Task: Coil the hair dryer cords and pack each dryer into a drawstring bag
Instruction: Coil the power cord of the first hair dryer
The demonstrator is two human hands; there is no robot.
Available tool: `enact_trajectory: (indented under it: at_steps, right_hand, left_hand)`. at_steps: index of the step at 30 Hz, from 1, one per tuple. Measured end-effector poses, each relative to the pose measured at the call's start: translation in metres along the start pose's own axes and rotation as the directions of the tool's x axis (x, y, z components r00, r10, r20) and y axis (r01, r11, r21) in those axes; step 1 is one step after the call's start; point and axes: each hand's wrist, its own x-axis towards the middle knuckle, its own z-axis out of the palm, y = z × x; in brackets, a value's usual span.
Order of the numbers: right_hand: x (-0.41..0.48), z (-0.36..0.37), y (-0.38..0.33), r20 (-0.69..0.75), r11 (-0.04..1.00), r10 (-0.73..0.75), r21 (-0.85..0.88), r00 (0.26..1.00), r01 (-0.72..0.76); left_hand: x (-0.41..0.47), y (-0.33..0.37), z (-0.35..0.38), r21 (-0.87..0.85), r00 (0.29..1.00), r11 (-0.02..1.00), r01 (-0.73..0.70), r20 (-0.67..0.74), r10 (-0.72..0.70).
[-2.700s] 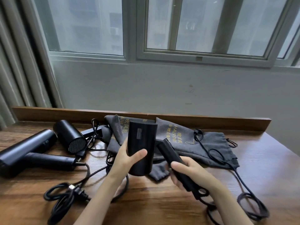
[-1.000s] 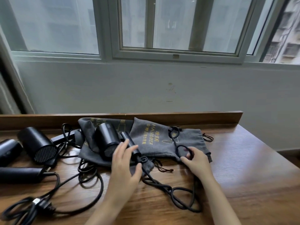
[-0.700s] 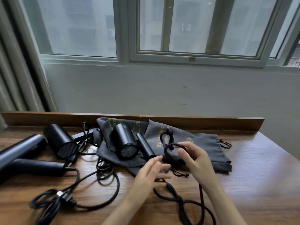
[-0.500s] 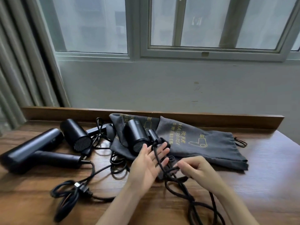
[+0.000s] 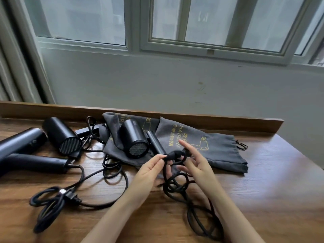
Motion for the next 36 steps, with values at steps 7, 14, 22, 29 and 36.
enact_trajectory:
  at_steps: [7, 14, 22, 29, 36]
  right_hand:
    - [0.001, -0.002, 0.003, -0.091, 0.999, 0.02, 0.04, 0.996, -0.016]
    - [-0.002, 0.008, 0.001, -0.104, 0.992, 0.006, -0.121, 0.995, -0.018]
    - [-0.009, 0.025, 0.001, -0.092, 0.912, -0.167, -0.393, 0.982, 0.118]
    - [-0.008, 0.026, 0.004, -0.083, 0.804, -0.21, -0.581, 0.974, 0.124]
    - [-0.001, 0.016, -0.006, -0.167, 0.991, 0.105, -0.059, 0.98, -0.116]
  left_hand:
    - [-0.002, 0.002, -0.006, 0.542, 0.929, 0.832, -0.117, -0.237, 0.285]
    - [-0.014, 0.01, -0.002, 0.897, 0.838, 0.326, -0.298, 0.083, 0.539]
    - [-0.015, 0.01, -0.004, 0.982, 0.773, -0.028, -0.188, 0.165, 0.613]
    - [-0.009, 0.005, 0.005, 0.973, 0.796, 0.016, -0.231, 0.18, 0.578]
    - [-0.009, 0.005, 0.005, 0.831, 0.858, 0.494, -0.256, -0.041, 0.512]
